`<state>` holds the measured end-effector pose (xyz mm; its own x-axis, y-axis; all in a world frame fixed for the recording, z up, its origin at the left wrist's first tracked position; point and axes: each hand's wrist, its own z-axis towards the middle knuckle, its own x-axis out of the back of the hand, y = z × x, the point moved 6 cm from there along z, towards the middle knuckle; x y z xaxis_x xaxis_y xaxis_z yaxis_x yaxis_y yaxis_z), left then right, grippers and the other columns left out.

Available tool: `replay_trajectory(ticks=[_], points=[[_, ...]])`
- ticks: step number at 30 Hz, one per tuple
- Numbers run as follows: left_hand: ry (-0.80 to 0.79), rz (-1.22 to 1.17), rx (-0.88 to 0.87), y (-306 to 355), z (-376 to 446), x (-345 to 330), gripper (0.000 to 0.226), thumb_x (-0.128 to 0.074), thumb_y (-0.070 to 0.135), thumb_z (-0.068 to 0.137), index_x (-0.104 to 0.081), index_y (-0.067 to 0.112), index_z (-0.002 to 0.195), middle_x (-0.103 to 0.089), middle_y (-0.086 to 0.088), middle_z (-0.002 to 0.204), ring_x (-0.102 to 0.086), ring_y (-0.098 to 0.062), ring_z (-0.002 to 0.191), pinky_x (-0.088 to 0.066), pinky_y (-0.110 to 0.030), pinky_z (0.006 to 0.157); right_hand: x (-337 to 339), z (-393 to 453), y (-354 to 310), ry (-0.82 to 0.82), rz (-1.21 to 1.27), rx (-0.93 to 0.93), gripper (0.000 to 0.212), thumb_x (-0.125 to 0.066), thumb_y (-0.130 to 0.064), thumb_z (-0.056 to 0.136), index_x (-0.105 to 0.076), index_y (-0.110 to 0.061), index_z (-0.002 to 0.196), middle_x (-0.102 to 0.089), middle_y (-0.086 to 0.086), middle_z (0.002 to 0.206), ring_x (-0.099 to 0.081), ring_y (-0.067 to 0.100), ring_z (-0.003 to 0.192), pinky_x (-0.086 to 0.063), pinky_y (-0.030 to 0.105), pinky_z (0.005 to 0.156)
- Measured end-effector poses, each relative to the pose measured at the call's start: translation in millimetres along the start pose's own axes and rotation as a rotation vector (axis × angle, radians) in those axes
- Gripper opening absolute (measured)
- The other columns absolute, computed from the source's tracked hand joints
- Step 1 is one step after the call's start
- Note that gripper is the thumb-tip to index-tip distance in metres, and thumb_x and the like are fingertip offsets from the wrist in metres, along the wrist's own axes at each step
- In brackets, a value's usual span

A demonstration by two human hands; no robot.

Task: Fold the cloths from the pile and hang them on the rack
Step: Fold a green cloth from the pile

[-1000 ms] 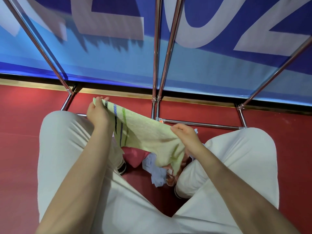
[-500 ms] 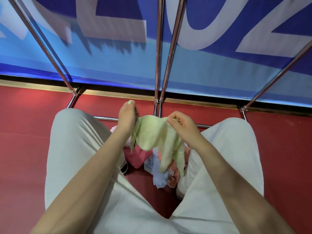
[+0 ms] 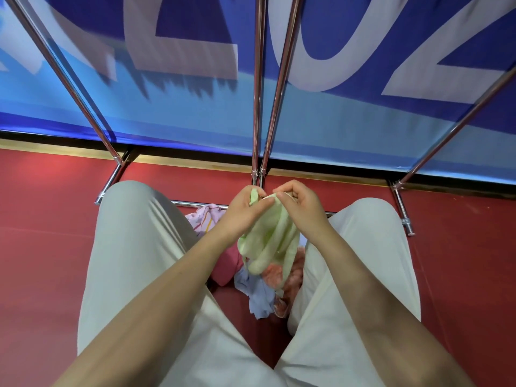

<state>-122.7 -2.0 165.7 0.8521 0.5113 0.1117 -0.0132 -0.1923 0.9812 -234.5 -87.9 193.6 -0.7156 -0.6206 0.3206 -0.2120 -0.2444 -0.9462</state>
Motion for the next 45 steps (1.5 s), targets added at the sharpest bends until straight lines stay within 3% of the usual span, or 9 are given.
replay_trajectory(ticks=[8, 15, 21, 26, 29, 32, 34, 38, 45], points=[[0.001, 0.101, -0.113, 2, -1, 5, 0.019, -0.063, 0.008, 0.091, -0.066, 0.019, 0.075, -0.062, 0.011, 0.073, -0.053, 0.005, 0.066, -0.042, -0.015, 0.068, -4, -15, 22, -0.058, -0.075, -0.048, 0.013, -0.054, -0.013, 0.096, -0.066, -0.016, 0.097, -0.068, -0.001, 0.094, -0.061, 0.019, 0.089, -0.049, 0.035, 0.082], [-0.186, 0.291, -0.138, -6, -4, -2, 0.017, -0.069, 0.011, 0.088, -0.063, 0.019, 0.074, -0.060, 0.015, 0.063, -0.050, 0.006, 0.060, -0.038, -0.012, 0.060, 0, -19, 33, -0.147, -0.004, -0.097, 0.013, -0.057, -0.011, 0.094, -0.066, -0.002, 0.097, -0.060, -0.006, 0.080, -0.052, -0.005, 0.069, -0.040, 0.010, 0.068], [0.117, 0.349, -0.164, -6, 6, 32, 0.008, -0.058, 0.012, 0.094, -0.062, 0.013, 0.087, -0.063, -0.001, 0.085, -0.054, -0.011, 0.076, -0.040, -0.019, 0.070, -18, -22, 51, -0.268, -0.110, -0.123, 0.028, -0.051, -0.014, 0.098, -0.050, -0.007, 0.070, -0.034, -0.010, 0.061, -0.032, 0.001, 0.052, -0.026, 0.017, 0.054], [0.506, -0.065, 0.135, -32, 14, 86, 0.014, -0.051, 0.021, 0.096, -0.058, 0.018, 0.084, -0.054, 0.002, 0.079, -0.049, -0.016, 0.077, -0.041, -0.029, 0.067, -17, -21, 63, -0.246, -0.112, -0.169, 0.026, -0.049, -0.014, 0.099, -0.057, -0.015, 0.074, -0.045, -0.014, 0.060, -0.035, 0.000, 0.052, -0.028, 0.015, 0.053], [0.668, -0.173, 0.158, -39, 12, 111, 0.014, -0.048, 0.024, 0.098, -0.056, 0.013, 0.098, -0.053, 0.002, 0.081, -0.049, -0.016, 0.078, -0.041, -0.028, 0.066, -19, -23, 80, -0.294, -0.206, -0.162, 0.023, -0.048, -0.017, 0.098, -0.058, -0.006, 0.080, -0.047, 0.004, 0.071, -0.039, 0.010, 0.063, -0.031, 0.026, 0.060], [0.768, -0.260, 0.160, -40, 11, 131, 0.012, -0.048, 0.025, 0.098, -0.054, 0.015, 0.097, -0.052, 0.004, 0.080, -0.050, -0.016, 0.077, -0.043, -0.029, 0.071, -18, -26, 97, -0.336, -0.348, -0.159, 0.025, -0.048, -0.019, 0.099, -0.052, -0.026, 0.076, -0.055, -0.007, 0.075, -0.049, 0.011, 0.074, -0.034, 0.025, 0.069], [0.806, -0.327, 0.168, -38, 10, 143, 0.014, -0.048, 0.022, 0.097, -0.052, 0.019, 0.084, -0.049, 0.004, 0.075, -0.048, -0.015, 0.071, -0.042, -0.028, 0.070, -15, -25, 103, -0.311, -0.382, -0.161, 0.022, -0.046, -0.021, 0.100, -0.053, -0.032, 0.082, -0.053, -0.016, 0.075, -0.050, 0.008, 0.079, -0.034, 0.024, 0.073], [0.794, -0.413, 0.237, -39, 10, 149, 0.018, -0.048, 0.019, 0.097, -0.050, 0.019, 0.079, -0.048, 0.001, 0.071, -0.049, -0.014, 0.065, -0.045, -0.028, 0.066, -4, -18, 96, -0.115, -0.353, -0.149, 0.023, -0.042, -0.020, 0.101, -0.063, -0.010, 0.101, -0.052, -0.014, 0.082, -0.049, 0.008, 0.079, -0.033, 0.024, 0.070], [0.694, -0.306, 0.380, -47, 7, 126, 0.015, -0.043, 0.019, 0.100, -0.054, 0.010, 0.095, -0.034, 0.001, 0.065, -0.032, -0.010, 0.051, -0.032, -0.021, 0.044, 10, -12, 57, 0.146, -0.061, -0.140, 0.027, -0.037, -0.017, 0.102, -0.046, -0.012, 0.077, -0.043, 0.002, 0.075, -0.039, 0.011, 0.068, -0.031, 0.027, 0.062]])
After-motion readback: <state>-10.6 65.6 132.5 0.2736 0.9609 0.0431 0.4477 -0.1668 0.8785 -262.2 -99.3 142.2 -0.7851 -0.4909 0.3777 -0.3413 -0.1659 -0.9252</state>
